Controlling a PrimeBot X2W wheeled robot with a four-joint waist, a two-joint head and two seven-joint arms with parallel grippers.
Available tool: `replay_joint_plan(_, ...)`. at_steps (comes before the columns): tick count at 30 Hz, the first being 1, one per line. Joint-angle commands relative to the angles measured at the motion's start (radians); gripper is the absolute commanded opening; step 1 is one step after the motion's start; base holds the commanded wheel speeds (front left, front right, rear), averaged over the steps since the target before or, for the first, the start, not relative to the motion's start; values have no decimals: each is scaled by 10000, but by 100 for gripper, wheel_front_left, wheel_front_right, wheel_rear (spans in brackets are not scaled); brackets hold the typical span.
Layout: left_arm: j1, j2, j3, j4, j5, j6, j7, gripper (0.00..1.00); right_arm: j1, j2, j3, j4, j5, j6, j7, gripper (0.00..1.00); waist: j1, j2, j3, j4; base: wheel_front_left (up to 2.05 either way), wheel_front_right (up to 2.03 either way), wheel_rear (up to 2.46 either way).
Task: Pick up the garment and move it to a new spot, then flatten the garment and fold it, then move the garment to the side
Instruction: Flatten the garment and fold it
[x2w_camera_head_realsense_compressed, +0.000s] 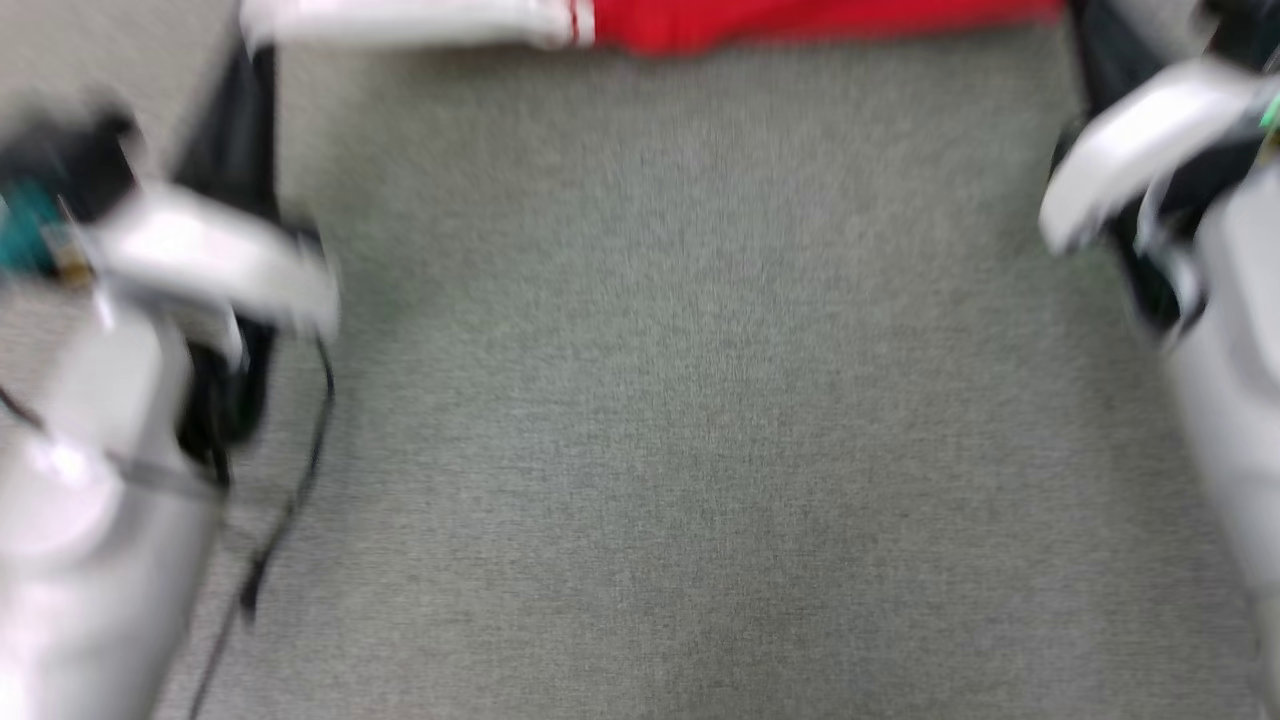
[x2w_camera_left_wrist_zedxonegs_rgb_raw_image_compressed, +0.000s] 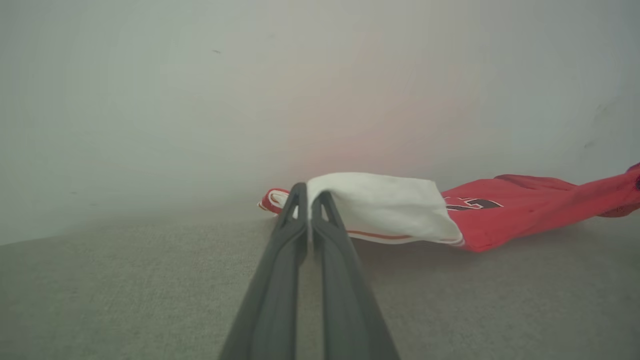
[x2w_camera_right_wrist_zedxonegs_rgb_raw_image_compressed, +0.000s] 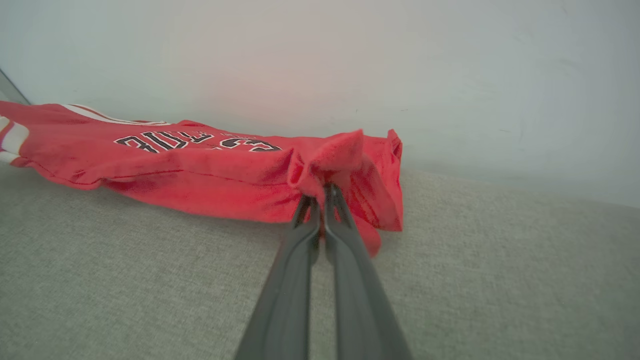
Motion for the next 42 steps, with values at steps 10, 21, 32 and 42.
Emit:
replay_joint_plan(10, 4361, 801, 234, -1529, -526, 589, 217, 0, 2696, -1055, 1324, -768, 2343, -8, 367, 0, 0, 0, -2266, 284, 0, 0, 0)
replay_joint_plan(21, 7730, 1737, -248, -3779, -1124, 1067, 1621, 0, 5409, -2141, 1620, -1875, 4010, -9, 992, 0, 0, 0, -3601, 483, 0, 0, 0)
replay_joint_plan(32, 10450, 2572, -848, -5403, -2467, 1102, 3243, 0, 8964, -3006, 953, -4175, 5045, -8, 2184, 0, 0, 0, -4542, 207, 0, 0, 0)
replay_joint_plan(42, 10837, 2858, -707, -5899, -2645, 1075, 3204, 0, 10336, -2796, -30, -5591, 4688, -8, 2719, 0, 0, 0, -4366, -10, 0, 0, 0)
